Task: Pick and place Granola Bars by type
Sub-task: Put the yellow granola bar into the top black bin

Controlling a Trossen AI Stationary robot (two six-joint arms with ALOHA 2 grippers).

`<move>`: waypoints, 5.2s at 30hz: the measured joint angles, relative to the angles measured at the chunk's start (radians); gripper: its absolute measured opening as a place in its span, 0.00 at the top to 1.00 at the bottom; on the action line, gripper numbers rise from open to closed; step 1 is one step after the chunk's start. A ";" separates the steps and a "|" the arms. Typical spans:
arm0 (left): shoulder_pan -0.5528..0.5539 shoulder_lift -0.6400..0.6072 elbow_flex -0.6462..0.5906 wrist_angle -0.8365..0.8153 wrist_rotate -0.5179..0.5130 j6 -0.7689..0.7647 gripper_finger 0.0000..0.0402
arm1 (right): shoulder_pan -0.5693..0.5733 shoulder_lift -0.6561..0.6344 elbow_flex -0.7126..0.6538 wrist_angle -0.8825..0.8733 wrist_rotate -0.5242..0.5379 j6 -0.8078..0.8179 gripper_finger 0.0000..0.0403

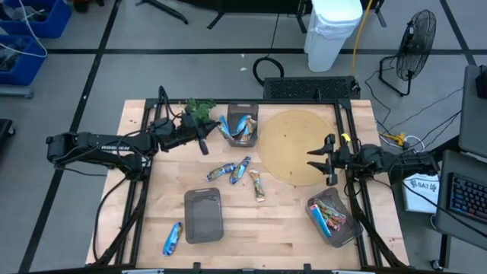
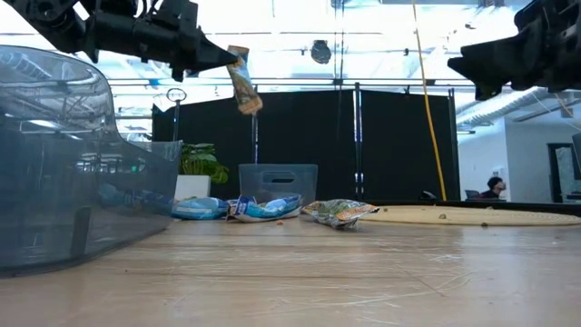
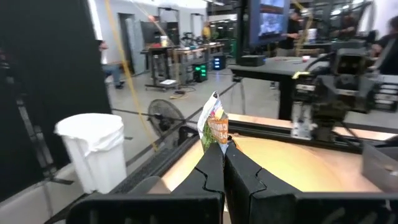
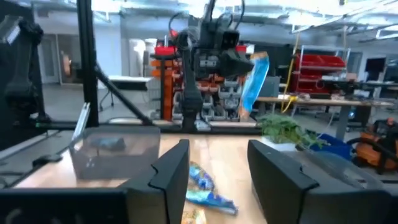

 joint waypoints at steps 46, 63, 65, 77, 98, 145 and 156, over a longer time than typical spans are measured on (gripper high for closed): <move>0.137 -0.149 0.001 -0.086 0.371 -0.147 1.00 | 0.000 0.002 -0.005 0.000 0.003 0.018 0.63; 0.234 0.069 0.301 -0.307 0.273 -0.308 1.00 | 0.000 0.002 -0.005 0.000 0.003 0.018 0.64; 0.249 0.129 0.408 -0.443 0.268 -0.266 1.00 | 0.000 0.002 -0.005 0.000 0.003 0.018 0.64; 0.281 0.524 0.791 -0.868 0.299 -0.144 1.00 | 0.000 0.002 -0.005 0.000 0.003 0.018 0.63; 0.342 0.728 0.792 -0.853 0.299 -0.124 1.00 | 0.000 0.002 -0.005 0.000 0.003 0.018 0.64; 0.325 0.814 0.784 -0.961 0.122 -0.253 0.96 | 0.000 0.002 -0.005 -0.003 0.003 0.018 0.63; 0.325 0.814 0.784 -0.941 0.124 -0.258 0.94 | 0.000 0.002 -0.005 -0.003 0.003 0.018 0.64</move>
